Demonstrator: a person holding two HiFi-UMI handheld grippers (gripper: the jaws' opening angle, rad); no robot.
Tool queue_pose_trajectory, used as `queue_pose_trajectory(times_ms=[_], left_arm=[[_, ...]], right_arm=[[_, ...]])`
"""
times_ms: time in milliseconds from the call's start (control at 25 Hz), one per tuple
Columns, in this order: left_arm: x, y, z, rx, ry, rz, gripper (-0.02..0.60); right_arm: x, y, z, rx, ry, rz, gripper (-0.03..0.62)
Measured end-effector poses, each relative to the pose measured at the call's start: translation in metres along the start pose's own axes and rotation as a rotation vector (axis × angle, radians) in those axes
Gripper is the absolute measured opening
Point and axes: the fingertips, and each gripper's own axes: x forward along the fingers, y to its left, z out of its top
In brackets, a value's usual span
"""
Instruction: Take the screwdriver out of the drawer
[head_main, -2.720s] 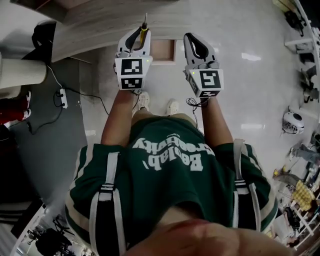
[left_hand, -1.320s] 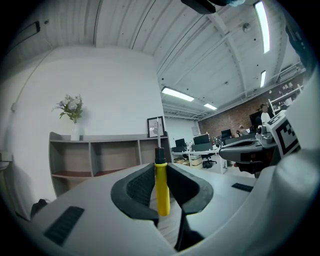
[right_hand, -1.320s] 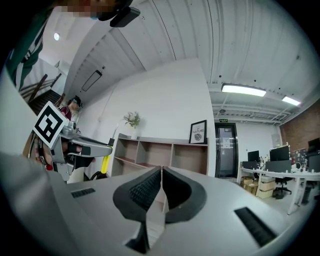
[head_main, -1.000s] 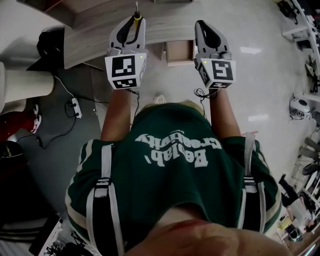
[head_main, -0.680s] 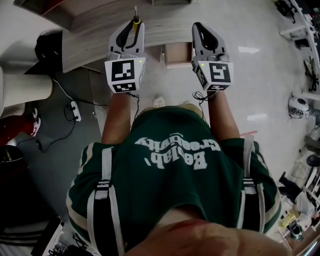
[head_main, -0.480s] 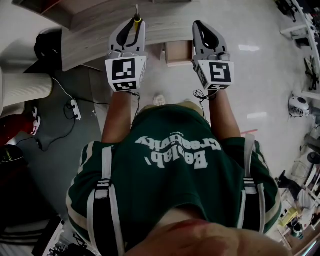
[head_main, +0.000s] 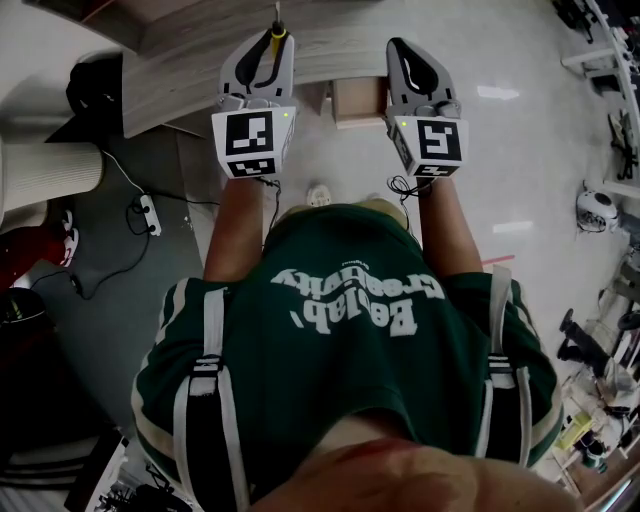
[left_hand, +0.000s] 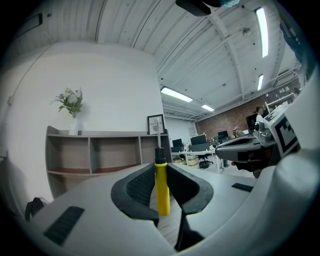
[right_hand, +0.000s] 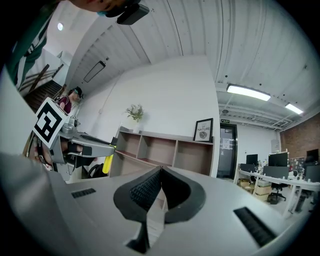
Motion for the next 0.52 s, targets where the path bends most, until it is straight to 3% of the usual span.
queue_pose_trajectory(times_ms=[520], left_arm=[[0.0025, 0.0013, -0.0016, -0.002, -0.002, -0.001, 0.086]], right_arm=[[0.0037, 0.0016, -0.0011, 0.005, -0.002, 0.005, 0.034]])
